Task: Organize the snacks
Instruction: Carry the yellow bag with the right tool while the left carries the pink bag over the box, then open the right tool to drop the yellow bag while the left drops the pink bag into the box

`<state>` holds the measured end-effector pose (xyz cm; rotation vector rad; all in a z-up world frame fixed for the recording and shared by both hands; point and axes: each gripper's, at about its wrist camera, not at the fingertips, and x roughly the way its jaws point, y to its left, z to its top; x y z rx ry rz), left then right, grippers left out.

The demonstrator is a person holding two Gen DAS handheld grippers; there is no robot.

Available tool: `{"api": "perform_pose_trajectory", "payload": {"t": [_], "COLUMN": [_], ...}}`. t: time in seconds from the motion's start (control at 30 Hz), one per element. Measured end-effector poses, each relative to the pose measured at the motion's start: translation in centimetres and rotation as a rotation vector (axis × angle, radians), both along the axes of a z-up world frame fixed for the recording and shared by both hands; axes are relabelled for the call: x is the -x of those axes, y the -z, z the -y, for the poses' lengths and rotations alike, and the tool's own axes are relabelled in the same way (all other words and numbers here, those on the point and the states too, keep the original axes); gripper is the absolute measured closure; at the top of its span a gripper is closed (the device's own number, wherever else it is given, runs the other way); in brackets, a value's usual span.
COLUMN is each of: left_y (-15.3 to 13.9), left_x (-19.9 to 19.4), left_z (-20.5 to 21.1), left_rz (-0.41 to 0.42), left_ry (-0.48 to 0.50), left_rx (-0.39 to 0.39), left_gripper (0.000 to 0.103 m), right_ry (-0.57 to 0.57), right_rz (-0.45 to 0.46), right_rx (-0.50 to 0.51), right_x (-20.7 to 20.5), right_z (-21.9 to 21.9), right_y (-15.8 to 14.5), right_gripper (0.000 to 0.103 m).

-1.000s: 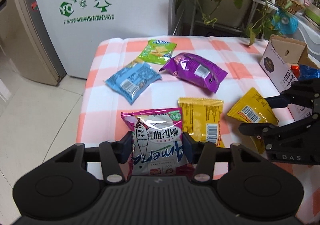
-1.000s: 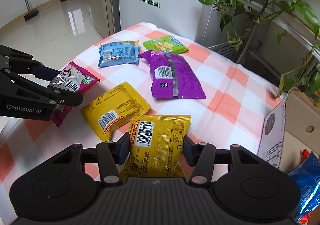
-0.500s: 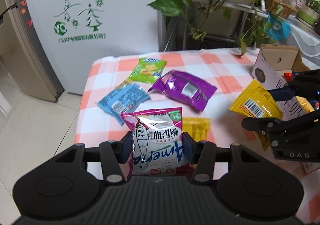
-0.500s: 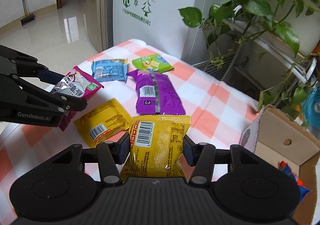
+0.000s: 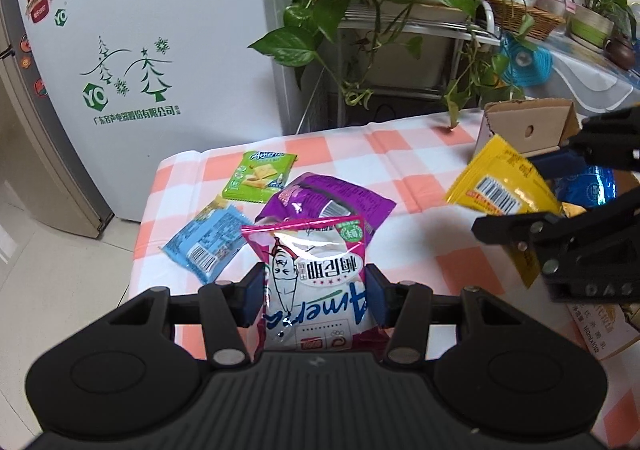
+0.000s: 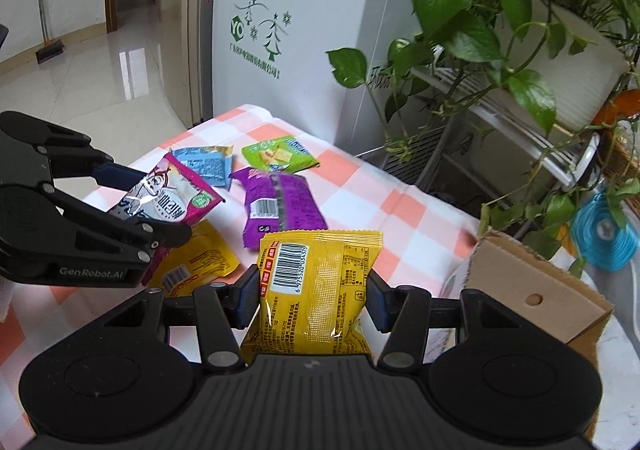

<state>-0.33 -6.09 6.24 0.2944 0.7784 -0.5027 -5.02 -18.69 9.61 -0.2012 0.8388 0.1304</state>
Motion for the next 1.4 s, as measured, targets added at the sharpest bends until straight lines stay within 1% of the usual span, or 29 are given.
{"api": "perform_pose_trajectory", "payload": {"t": [0.3,0.5,0.6,0.83,1.03,1.17,1.3,1.4], "left_y": [0.0,-0.4,-0.5,-0.8,-1.3,-1.3,-1.0,-0.5], "left_x": [0.5,1.4,2.0,4.1,5.9,7.1,7.6,7.6], "left_z": [1.4,2.8,3.7,7.3,11.1,13.2,14.9,15.8], "left_rz": [-0.003,-0.012,-0.037,-0.082,-0.117,-0.125,-0.161,-0.207], "left_ry": [0.043,0.080,0.097,0.161,0.244,0.295,0.328,0.334], "left_rx": [0.027,0.070,0.108,0.175,0.221,0.236,0.264,0.302], "left_gripper": [0.053,0.053,0.053,0.053,0.053,0.053,0.053,0.052], "right_ry": [0.038,0.104,0.147,0.235,0.248,0.261,0.271,0.284], "right_rz": [0.039,0.064,0.072,0.091,0.082,0.095,0.096,0.081], "right_rx": [0.016,0.004,-0.005,-0.025,-0.017,-0.034,-0.035,-0.023], "right_x": [0.3,0.4,0.6,1.1,1.1,1.3,1.4,1.4], "right_z": [2.6,5.6,7.4,10.2,11.2,11.8,12.4,12.8], "right_y": [-1.7,-3.2,-3.6,-4.4,-4.4,-5.0,-5.2,-4.9], "right_gripper": [0.043,0.043,0.043,0.043,0.043,0.043,0.043,0.043]}}
